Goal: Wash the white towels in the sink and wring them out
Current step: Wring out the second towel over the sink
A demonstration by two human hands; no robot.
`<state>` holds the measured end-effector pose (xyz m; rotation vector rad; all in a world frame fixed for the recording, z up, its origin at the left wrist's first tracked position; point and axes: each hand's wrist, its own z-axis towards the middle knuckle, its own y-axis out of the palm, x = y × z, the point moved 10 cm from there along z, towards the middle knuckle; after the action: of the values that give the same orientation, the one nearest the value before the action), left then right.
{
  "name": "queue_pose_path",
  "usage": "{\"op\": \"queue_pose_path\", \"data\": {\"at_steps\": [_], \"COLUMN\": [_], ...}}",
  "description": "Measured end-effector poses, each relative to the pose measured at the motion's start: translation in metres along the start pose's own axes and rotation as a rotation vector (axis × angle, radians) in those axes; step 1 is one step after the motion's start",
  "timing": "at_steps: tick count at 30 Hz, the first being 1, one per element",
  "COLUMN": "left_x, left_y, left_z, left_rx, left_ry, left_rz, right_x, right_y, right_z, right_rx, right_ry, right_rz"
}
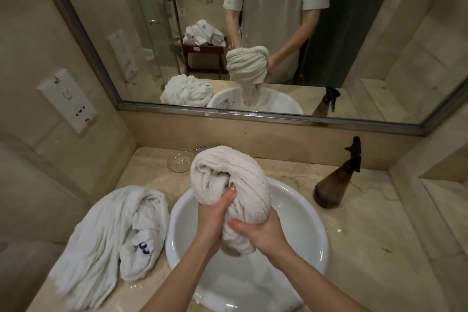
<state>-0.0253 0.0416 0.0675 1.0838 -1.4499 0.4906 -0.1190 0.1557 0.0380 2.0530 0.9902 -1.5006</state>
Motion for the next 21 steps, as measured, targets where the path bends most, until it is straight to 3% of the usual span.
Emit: {"op": "queue_pose_path", "data": {"at_steps": [3,6,11,14,15,16,19,21], "left_x": [0.001,-0.012,-0.038,-0.055,-0.052,-0.039,-0.027,-0.034], "left_y": [0.008,0.000,-0.030,-0.010,-0.004,-0.005,0.017,0.034], "left_z": [0.000,-0.002,0.002,-0.008,-0.009,-0.010,-0.016,-0.012], "left_rx": [-0.112,-0.181,-0.072,-0.252,-0.274,-0.222,-0.472,-0.449], "left_ry": [-0.039,-0.170,-0.156,-0.287,-0.270,-0.139,-0.056,-0.196], "left_rz": [0.005,-0.157,-0.116,-0.348,-0.337,-0.266,-0.617,-0.718], "right_x": [-0.001,-0.006,-0.032,-0.048,-0.052,-0.056,-0.065,-0.064], "right_y": [-0.005,-0.013,-0.015,-0.016,-0.017,-0.018,-0.016,-0.012], "right_z": [0.002,0.001,-0.009,-0.011,-0.010,-0.009,-0.010,-0.014], "right_rx": [0.000,-0.020,-0.136,-0.197,-0.203,-0.198,-0.177,-0.161], "right_ry": [0.008,0.001,-0.070,-0.126,-0.143,-0.162,-0.232,-0.258], "right_rz": [0.018,0.061,0.122,0.104,0.085,0.062,-0.009,-0.035]}}
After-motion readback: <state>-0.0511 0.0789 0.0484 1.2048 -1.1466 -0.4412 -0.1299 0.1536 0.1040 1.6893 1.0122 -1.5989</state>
